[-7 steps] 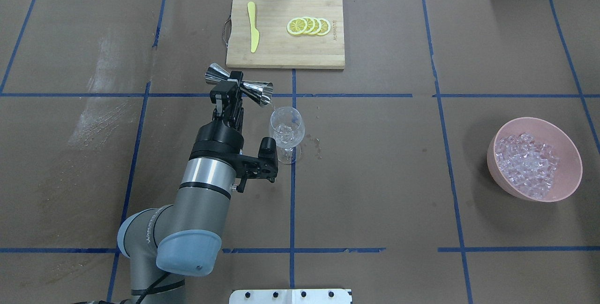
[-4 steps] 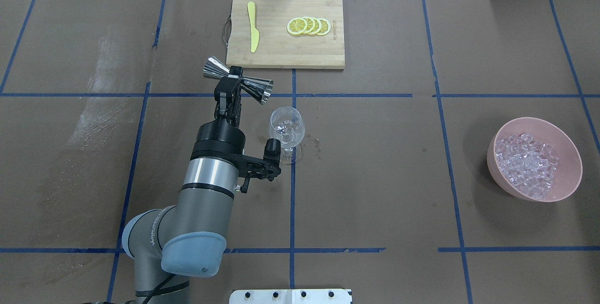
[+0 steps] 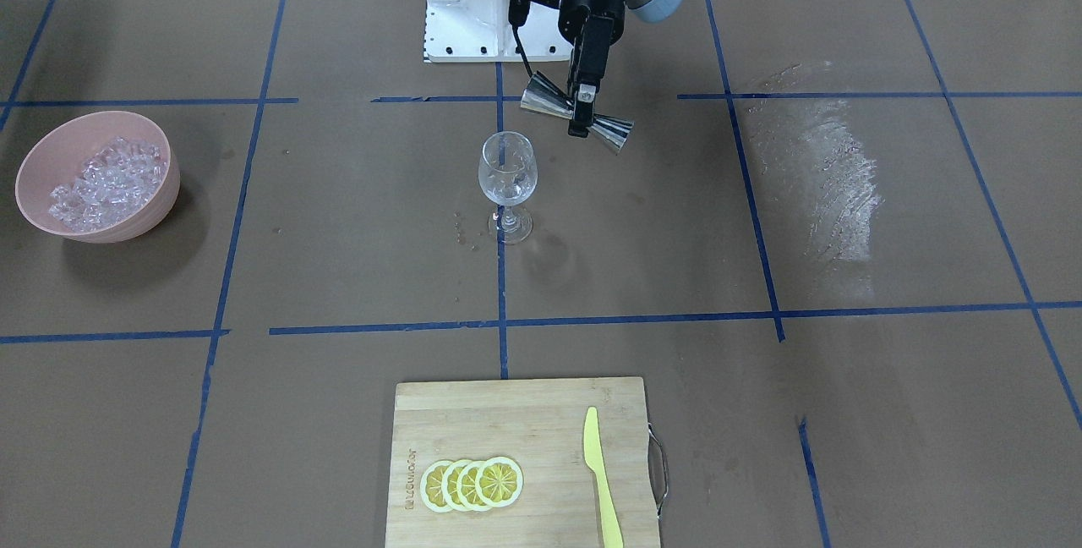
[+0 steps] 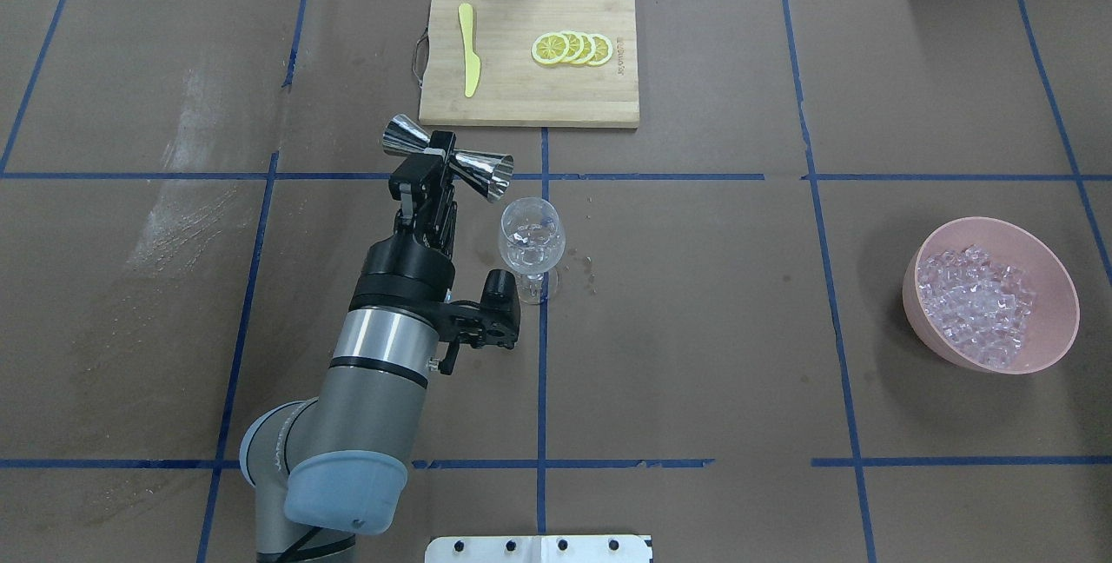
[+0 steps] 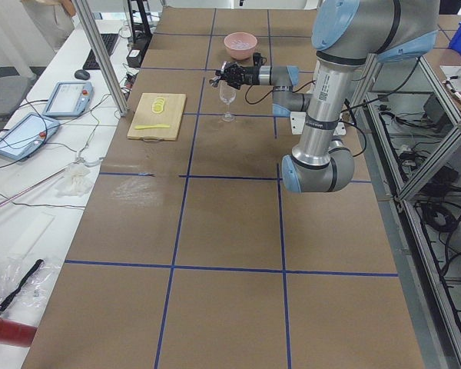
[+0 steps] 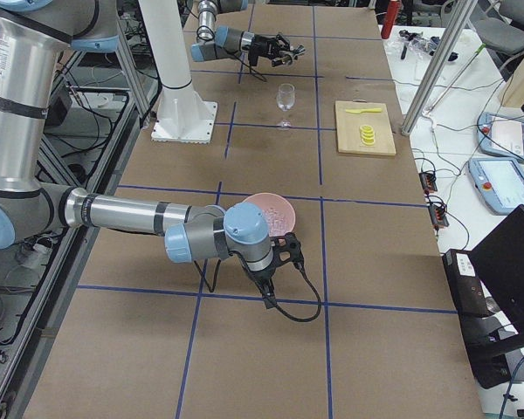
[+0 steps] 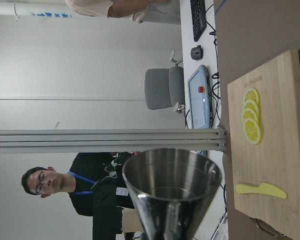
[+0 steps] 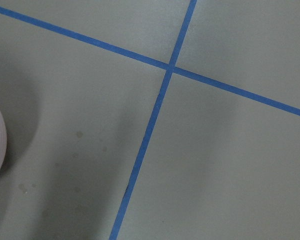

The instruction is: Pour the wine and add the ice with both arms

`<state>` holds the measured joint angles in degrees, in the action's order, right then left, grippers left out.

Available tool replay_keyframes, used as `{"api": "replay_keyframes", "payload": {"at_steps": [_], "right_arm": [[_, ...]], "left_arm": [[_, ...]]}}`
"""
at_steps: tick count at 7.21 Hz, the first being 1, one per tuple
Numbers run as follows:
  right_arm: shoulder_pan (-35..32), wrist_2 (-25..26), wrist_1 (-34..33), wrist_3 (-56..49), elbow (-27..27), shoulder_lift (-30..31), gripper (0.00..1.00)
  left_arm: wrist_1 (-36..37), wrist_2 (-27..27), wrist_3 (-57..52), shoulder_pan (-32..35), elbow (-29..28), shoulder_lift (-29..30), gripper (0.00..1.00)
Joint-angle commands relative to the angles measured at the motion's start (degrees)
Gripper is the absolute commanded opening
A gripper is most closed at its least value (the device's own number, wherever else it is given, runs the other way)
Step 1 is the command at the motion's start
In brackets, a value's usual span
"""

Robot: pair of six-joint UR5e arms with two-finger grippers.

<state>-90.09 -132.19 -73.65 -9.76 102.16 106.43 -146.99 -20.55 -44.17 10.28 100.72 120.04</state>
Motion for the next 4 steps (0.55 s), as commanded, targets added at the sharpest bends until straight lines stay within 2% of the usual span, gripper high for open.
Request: {"api": "replay_keyframes", "payload": {"at_steps": [1, 2, 4], "right_arm": [[0.0, 0.0, 0.0, 0.0, 0.1, -0.1, 1.00], [0.0, 0.0, 0.0, 0.0, 0.1, 0.0, 1.00], [0.0, 0.0, 0.0, 0.0, 0.3, -0.1, 1.00]], "left_arm": [[-2.3, 0.4, 1.7, 0.7, -0.1, -0.4, 0.00], [-3.3, 0.2, 7.7, 0.9, 0.0, -0.7, 0.00], [-3.3, -5.4, 26.9, 1.0, 0.0, -1.7, 0.00]]}}
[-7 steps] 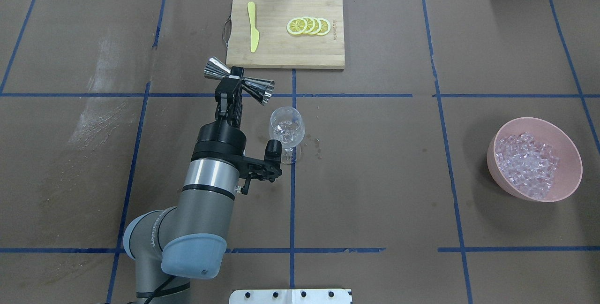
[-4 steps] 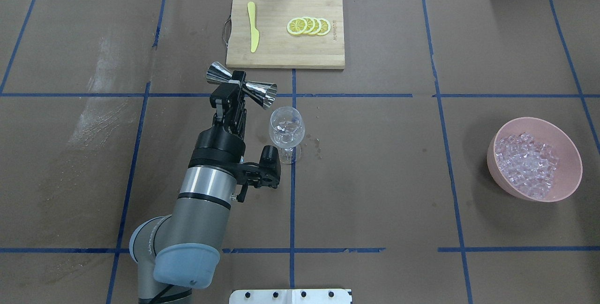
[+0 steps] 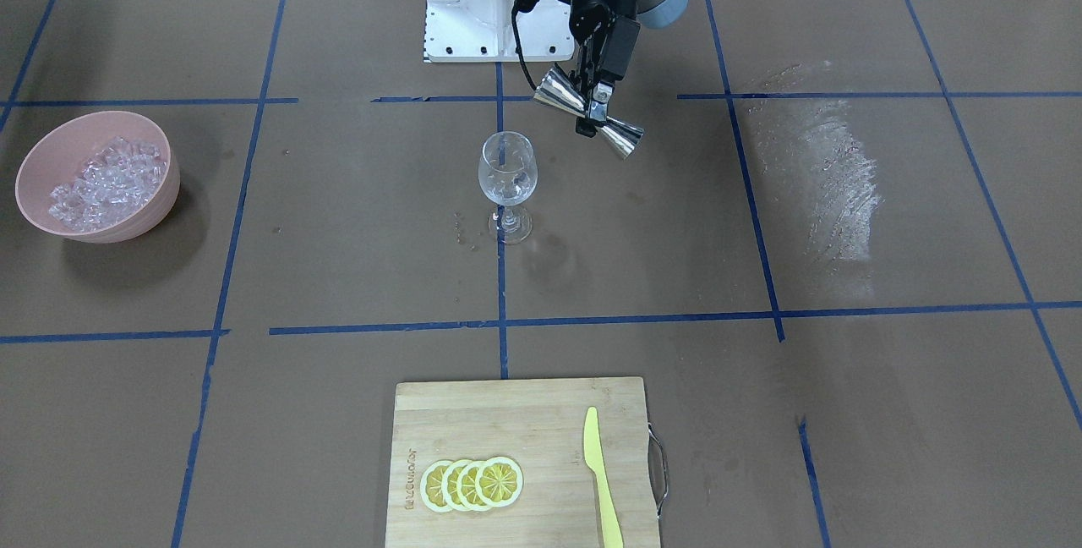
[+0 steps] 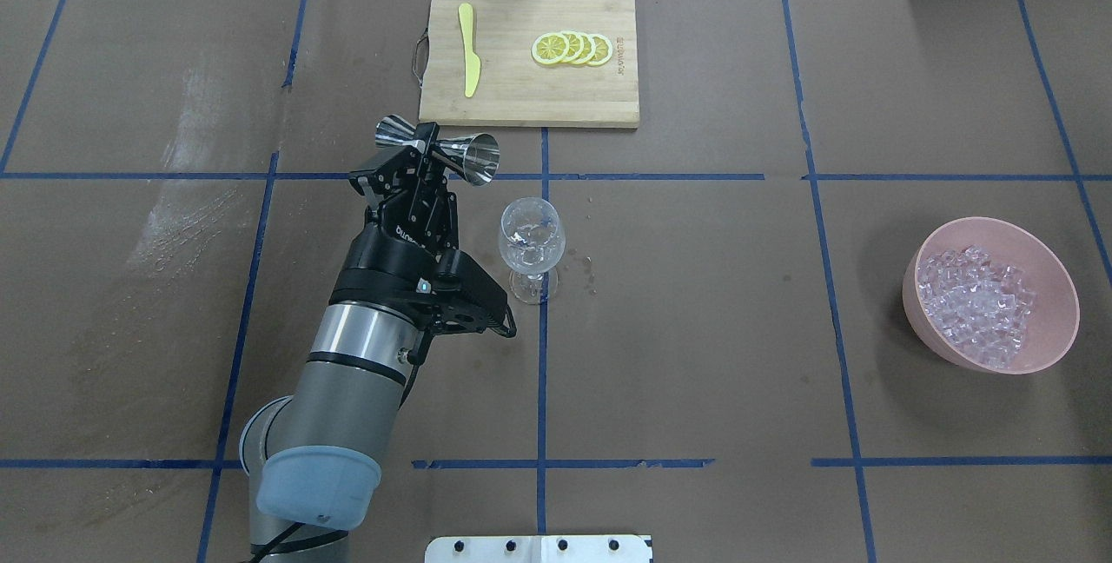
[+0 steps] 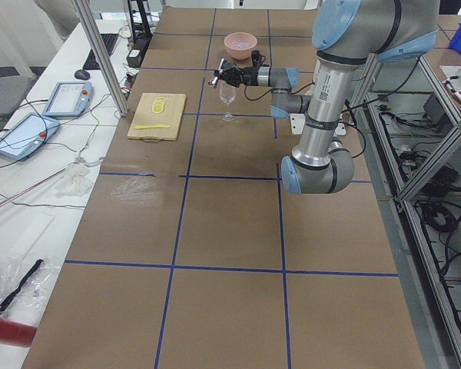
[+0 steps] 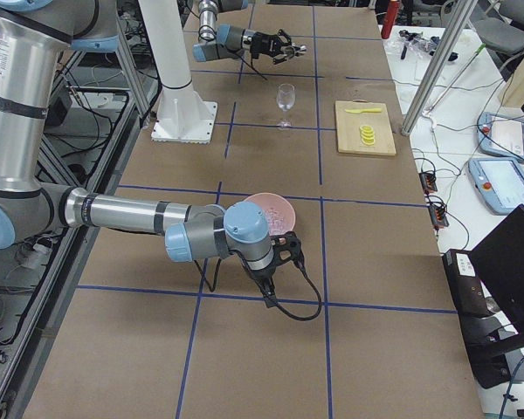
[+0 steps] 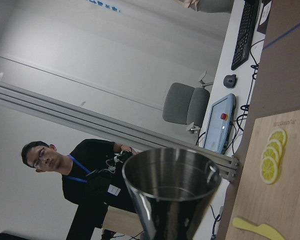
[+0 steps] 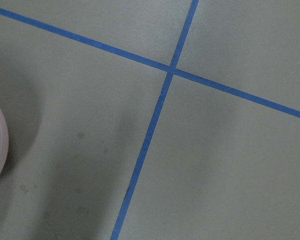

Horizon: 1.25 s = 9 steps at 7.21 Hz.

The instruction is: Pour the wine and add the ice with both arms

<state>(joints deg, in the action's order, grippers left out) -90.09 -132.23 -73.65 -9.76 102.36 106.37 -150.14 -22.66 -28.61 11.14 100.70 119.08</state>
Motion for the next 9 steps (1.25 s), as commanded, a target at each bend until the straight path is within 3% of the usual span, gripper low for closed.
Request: {"api": "replay_keyframes", "payload": {"at_steps": [1, 2, 5, 7, 9], "right_arm": [[0.0, 0.0, 0.0, 0.0, 0.3, 0.0, 1.00], [0.0, 0.0, 0.1, -0.1, 0.3, -0.1, 1.00], [0.0, 0.0, 0.1, -0.2, 0.4, -0.2, 1.00], [0.0, 0.0, 0.1, -0.1, 0.3, -0.3, 1.00], [0.0, 0.0, 0.1, -0.1, 0.1, -0.5, 1.00]], "left_arm": [[-0.2, -8.1, 21.8, 0.3, 0.2, -1.7, 0.00], [-0.2, -13.3, 32.4, 1.0, 1.1, -3.7, 0.00], [-0.4, -13.8, 56.1, 1.1, 4.6, -13.9, 0.00], [-0.6, -13.8, 78.5, 1.1, 4.9, -19.3, 0.00], [-0.6, -13.7, 89.2, 1.1, 4.5, -28.2, 0.00]]}}
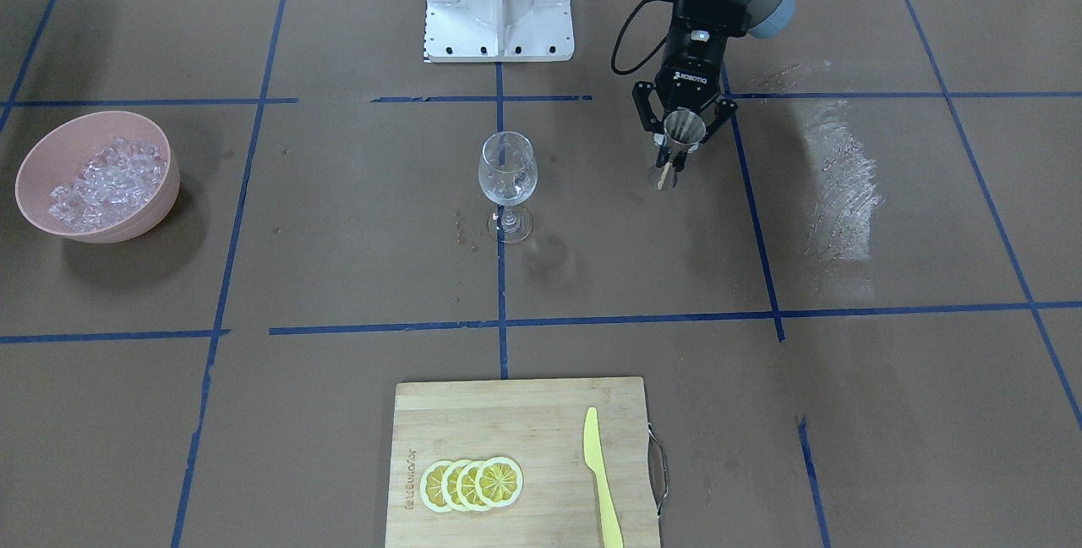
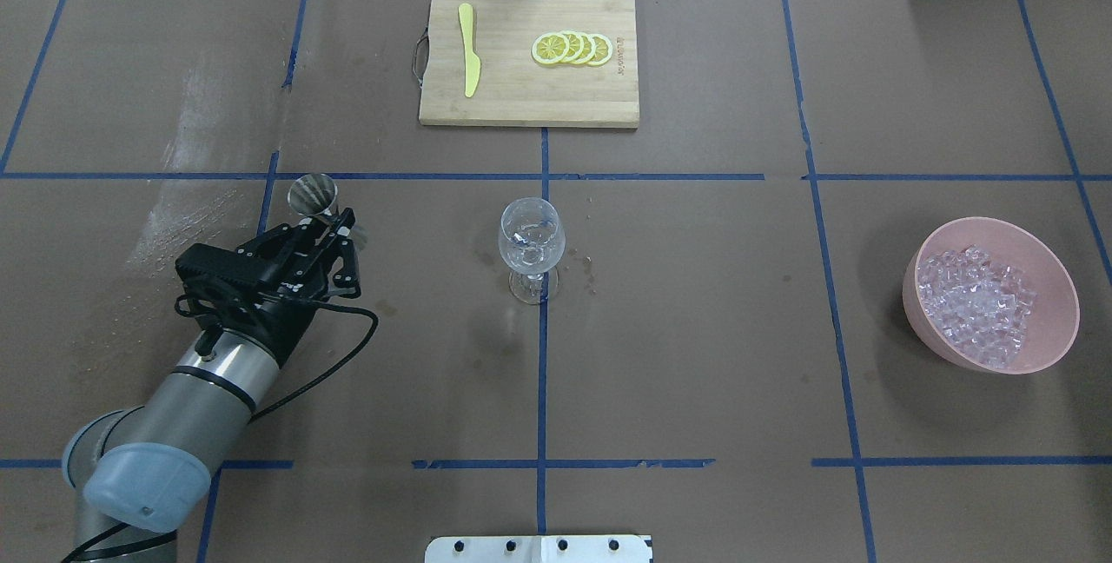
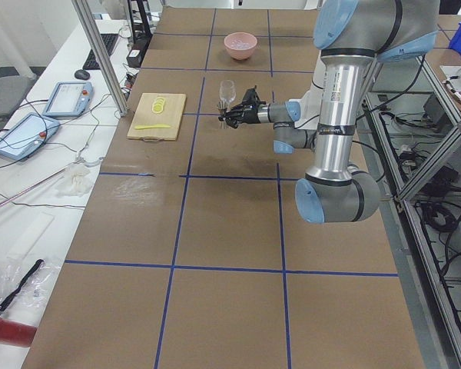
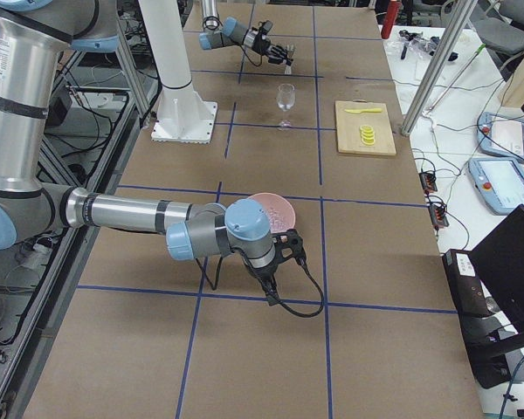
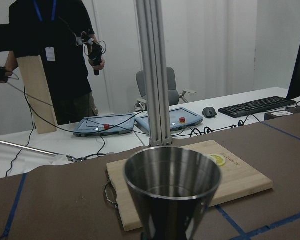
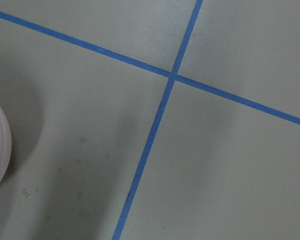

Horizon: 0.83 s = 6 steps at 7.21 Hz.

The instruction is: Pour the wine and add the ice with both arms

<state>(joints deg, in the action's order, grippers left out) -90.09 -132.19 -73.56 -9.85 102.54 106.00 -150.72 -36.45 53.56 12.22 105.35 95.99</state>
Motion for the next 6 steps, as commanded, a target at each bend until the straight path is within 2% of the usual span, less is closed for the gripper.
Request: {"api": "replay_keyframes", "payload": {"at_steps": [1, 2, 5, 6], "right_arm": [[0.0, 0.0, 0.0, 0.0, 0.0, -0.1, 1.00], [0.0, 0.0, 0.0, 0.0, 0.0, -0.3, 1.00], [0.0, 0.0, 0.0, 0.0, 0.3, -0.4, 1.00], [0.0, 0.0, 0.0, 0.0, 0.3, -0.4, 1.00]], "left_arm": [[0.0, 0.5, 11.2, 0.0, -1.1, -7.8, 0.00], [-0.3, 2.4, 14.0, 0.0, -2.2, -10.2, 0.00], [-0.3, 7.4, 19.3, -0.2, -7.7, -10.6, 0.00], [-0.3, 7.4, 19.3, -0.4, -8.8, -10.6, 0.00]]}}
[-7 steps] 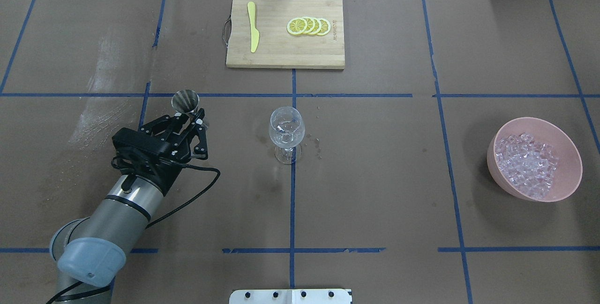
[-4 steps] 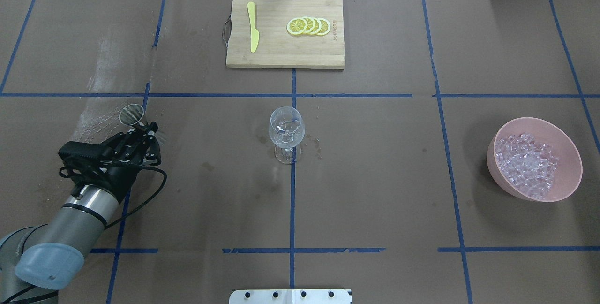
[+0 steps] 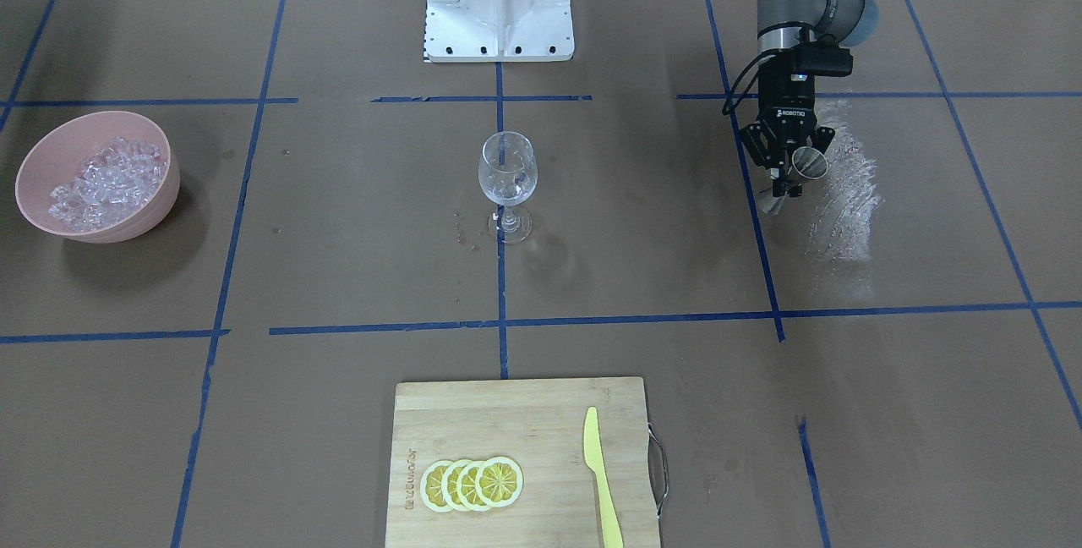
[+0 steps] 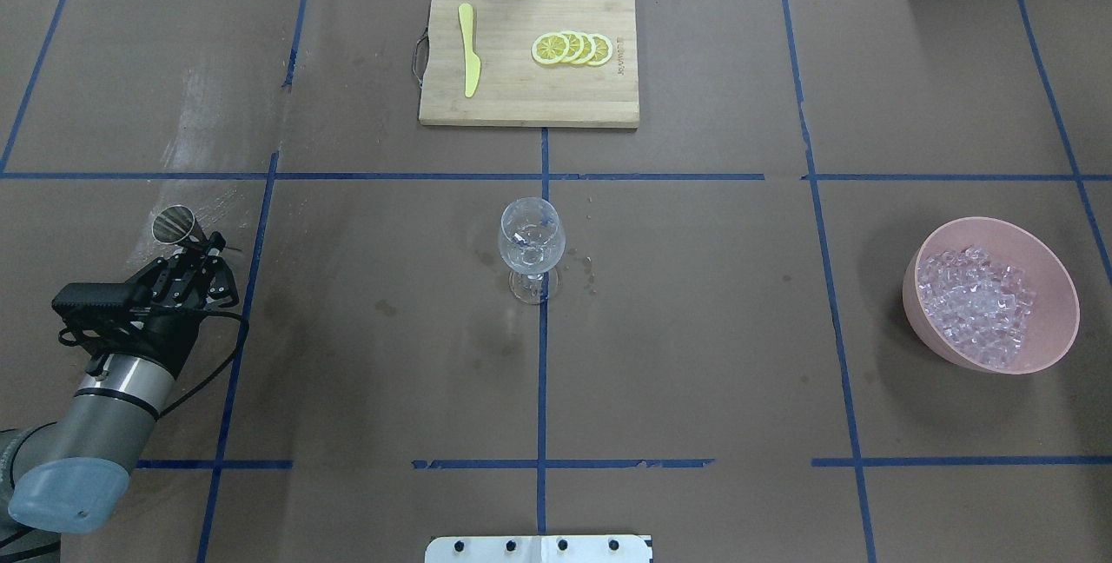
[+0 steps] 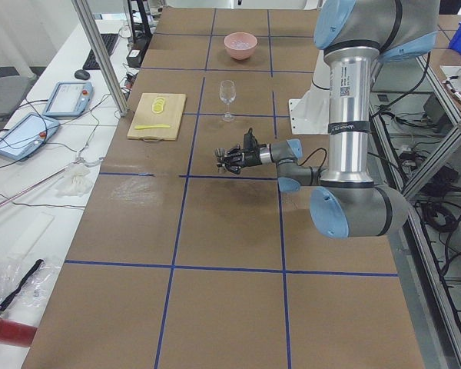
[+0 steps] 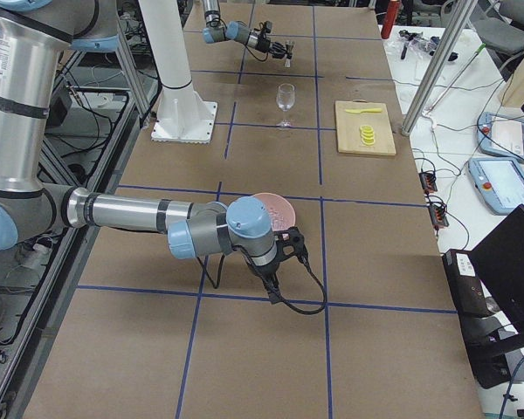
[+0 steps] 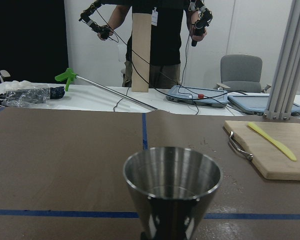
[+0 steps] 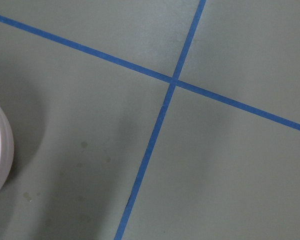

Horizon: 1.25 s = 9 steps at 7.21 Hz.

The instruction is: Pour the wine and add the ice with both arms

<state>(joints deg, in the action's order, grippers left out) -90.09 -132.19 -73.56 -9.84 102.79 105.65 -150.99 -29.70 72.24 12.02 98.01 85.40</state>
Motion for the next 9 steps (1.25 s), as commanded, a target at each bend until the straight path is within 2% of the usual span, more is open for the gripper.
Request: {"api": "replay_keyframes", "payload": {"at_steps": [1, 9], "right_arm": [[0.0, 0.0, 0.0, 0.0, 0.0, 0.0, 1.00], [0.0, 0.0, 0.0, -0.2, 0.0, 0.3, 1.00]], "left_arm": [[0.1, 0.6, 0.7, -0.3, -2.1, -0.1, 0.00], [-0.1, -1.2, 0.7, -2.4, -4.3, 0.1, 0.02]]}}
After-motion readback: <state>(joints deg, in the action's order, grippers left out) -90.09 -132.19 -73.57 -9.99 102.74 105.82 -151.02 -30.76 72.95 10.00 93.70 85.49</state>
